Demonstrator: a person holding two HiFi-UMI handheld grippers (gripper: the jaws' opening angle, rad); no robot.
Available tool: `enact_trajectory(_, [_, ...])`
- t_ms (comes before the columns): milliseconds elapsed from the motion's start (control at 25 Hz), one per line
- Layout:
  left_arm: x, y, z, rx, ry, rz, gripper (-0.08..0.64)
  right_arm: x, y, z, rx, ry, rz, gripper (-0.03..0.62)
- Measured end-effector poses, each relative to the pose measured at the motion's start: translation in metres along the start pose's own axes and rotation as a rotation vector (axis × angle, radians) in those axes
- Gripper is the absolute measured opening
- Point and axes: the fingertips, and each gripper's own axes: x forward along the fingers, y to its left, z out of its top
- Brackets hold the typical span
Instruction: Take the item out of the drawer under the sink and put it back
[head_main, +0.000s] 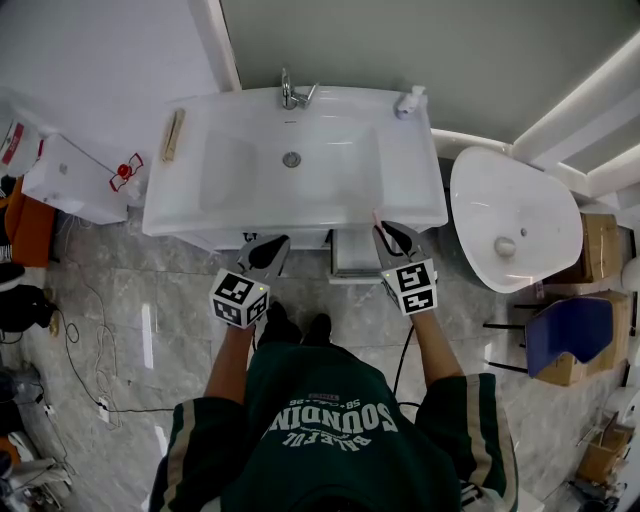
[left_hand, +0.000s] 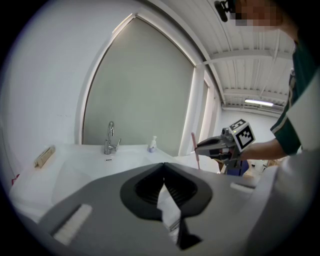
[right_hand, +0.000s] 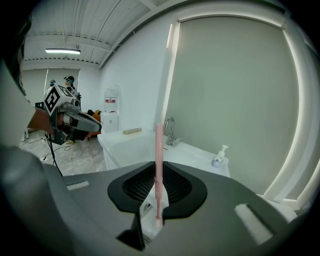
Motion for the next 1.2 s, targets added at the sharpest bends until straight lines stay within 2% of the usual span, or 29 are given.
enact_trajectory(600, [0.000, -0.001, -0.015, -0.015, 0.039, -0.010, 0.051, 0.006, 0.007, -0.018, 0.060, 0.021, 0.010, 0.051])
enact_trajectory(840, [0.005, -0.005, -0.039, -0.048, 0.087, -0.021, 0.051, 0.011, 0.014, -0.049, 0.077, 0.078, 0.023, 0.052])
enact_trajectory(1200, [0.010, -0.016, -0.088, -0.101, 0.166, -0.042, 0.051, 0.023, 0.041, -0.125, 0.117, 0.215, 0.082, 0.052])
